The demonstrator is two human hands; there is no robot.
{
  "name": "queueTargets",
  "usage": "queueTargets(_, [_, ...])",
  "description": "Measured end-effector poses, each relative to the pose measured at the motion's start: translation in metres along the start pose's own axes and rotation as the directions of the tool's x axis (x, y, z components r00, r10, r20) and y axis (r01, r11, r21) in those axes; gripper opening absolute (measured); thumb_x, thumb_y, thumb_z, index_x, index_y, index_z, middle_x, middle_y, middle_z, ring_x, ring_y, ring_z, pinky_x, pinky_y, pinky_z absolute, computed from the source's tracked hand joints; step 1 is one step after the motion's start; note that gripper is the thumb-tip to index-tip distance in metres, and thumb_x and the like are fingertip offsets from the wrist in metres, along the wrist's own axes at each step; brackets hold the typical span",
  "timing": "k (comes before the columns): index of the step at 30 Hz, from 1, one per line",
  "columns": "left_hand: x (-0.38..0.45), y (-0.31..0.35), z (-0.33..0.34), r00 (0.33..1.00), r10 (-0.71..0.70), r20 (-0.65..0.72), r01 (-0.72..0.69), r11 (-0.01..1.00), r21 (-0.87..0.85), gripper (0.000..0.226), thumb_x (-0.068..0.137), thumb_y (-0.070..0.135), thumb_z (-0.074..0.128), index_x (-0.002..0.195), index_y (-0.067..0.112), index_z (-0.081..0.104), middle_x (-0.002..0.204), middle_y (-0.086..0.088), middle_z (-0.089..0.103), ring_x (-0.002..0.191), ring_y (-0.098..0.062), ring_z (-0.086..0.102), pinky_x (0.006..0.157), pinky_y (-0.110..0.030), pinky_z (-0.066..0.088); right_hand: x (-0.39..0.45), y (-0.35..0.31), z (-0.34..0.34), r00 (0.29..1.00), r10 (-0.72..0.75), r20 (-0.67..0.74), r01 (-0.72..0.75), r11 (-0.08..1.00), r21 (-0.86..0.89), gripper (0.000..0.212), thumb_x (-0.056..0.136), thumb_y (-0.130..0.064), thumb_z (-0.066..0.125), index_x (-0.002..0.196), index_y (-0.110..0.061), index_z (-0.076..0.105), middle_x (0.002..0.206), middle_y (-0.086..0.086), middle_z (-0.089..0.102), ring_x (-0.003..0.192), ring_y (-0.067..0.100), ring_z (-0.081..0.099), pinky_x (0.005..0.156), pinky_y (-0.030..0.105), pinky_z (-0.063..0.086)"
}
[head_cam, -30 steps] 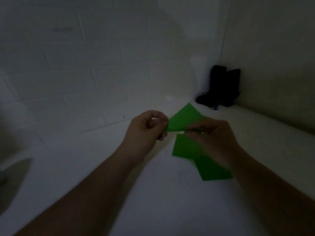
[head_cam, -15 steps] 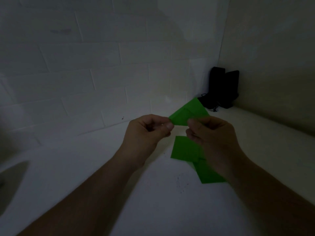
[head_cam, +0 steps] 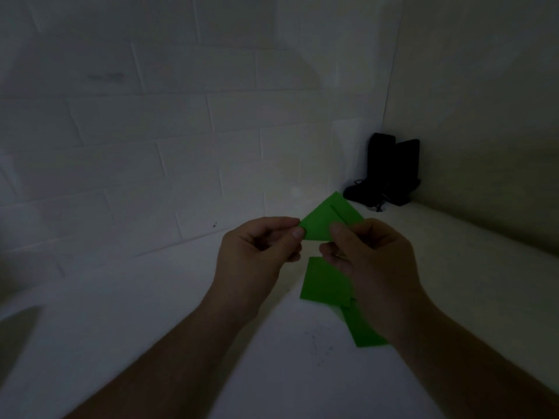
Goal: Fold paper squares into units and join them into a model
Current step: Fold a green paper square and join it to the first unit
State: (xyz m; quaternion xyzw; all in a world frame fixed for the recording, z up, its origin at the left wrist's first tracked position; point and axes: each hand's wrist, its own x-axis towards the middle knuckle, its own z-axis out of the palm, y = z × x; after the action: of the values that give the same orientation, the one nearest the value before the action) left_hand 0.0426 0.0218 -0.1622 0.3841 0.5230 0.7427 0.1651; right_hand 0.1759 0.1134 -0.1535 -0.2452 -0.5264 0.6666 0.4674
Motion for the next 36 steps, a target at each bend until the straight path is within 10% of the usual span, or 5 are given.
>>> queueTargets(6, [0.001, 0.0, -0.001, 1.0, 0.023, -0.01, -0.022, 0.998, 0.051, 0.013, 0.085, 0.002, 0.077, 0.094, 0.011, 0.08, 0.08, -0.014, 0.075, 0.073, -0.026, 0.072, 0.075, -0.037, 0.063, 0.001, -0.005, -0.005, 0.994, -0.094, -0.063, 0.071, 0.952, -0.298, 0.018, 0.078, -0.016, 0.086, 0.081, -0.016, 0.068, 0.075, 0.012, 0.071, 0.067, 0.023, 0.07, 0.063, 0.038, 0.059])
queueTargets(12, [0.001, 0.002, -0.004, 0.995, -0.067, 0.069, 0.065, 0.997, 0.029, 0.019, 0.089, -0.004, 0.071, 0.087, 0.013, 0.079, 0.083, -0.012, 0.073, 0.075, -0.029, 0.074, 0.076, -0.034, 0.062, 0.005, -0.02, -0.017, 0.994, -0.029, 0.106, 0.079, 0.857, -0.508, 0.087, 0.071, -0.013, 0.091, 0.136, -0.05, 0.046, 0.087, -0.007, 0.076, 0.074, 0.011, 0.075, 0.06, 0.029, 0.062])
queueTargets(20, [-0.001, 0.003, -0.003, 0.987, -0.088, 0.132, 0.086, 0.996, 0.025, 0.02, 0.088, -0.002, 0.072, 0.09, 0.017, 0.079, 0.081, -0.009, 0.074, 0.073, -0.024, 0.072, 0.073, -0.032, 0.06, 0.004, -0.021, -0.016, 0.983, 0.066, 0.173, 0.012, 0.909, -0.416, 0.017, 0.08, -0.01, 0.083, 0.09, -0.021, 0.075, 0.084, 0.004, 0.076, 0.076, 0.024, 0.075, 0.068, 0.041, 0.063])
queueTargets(27, [-0.003, 0.009, 0.002, 0.971, -0.166, 0.173, 0.188, 0.975, -0.119, 0.056, 0.086, -0.005, 0.071, 0.134, 0.02, 0.058, 0.097, -0.026, 0.075, 0.09, -0.026, 0.075, 0.078, -0.029, 0.059, 0.003, -0.02, -0.017, 0.975, -0.031, 0.22, 0.109, 0.93, -0.352, 0.026, 0.08, -0.005, 0.082, 0.094, -0.022, 0.068, 0.081, 0.004, 0.074, 0.07, 0.023, 0.074, 0.058, 0.034, 0.062])
queueTargets(36, [-0.003, 0.008, -0.002, 0.965, -0.175, 0.195, 0.169, 0.984, 0.048, 0.061, 0.088, 0.001, 0.073, 0.139, 0.027, 0.053, 0.094, -0.02, 0.077, 0.087, -0.022, 0.073, 0.075, -0.025, 0.057, 0.009, -0.02, -0.028, 0.878, -0.261, 0.402, 0.471, 0.619, -0.628, 0.027, 0.082, -0.019, 0.082, 0.093, -0.041, 0.072, 0.085, -0.026, 0.07, 0.08, -0.004, 0.067, 0.068, 0.008, 0.052])
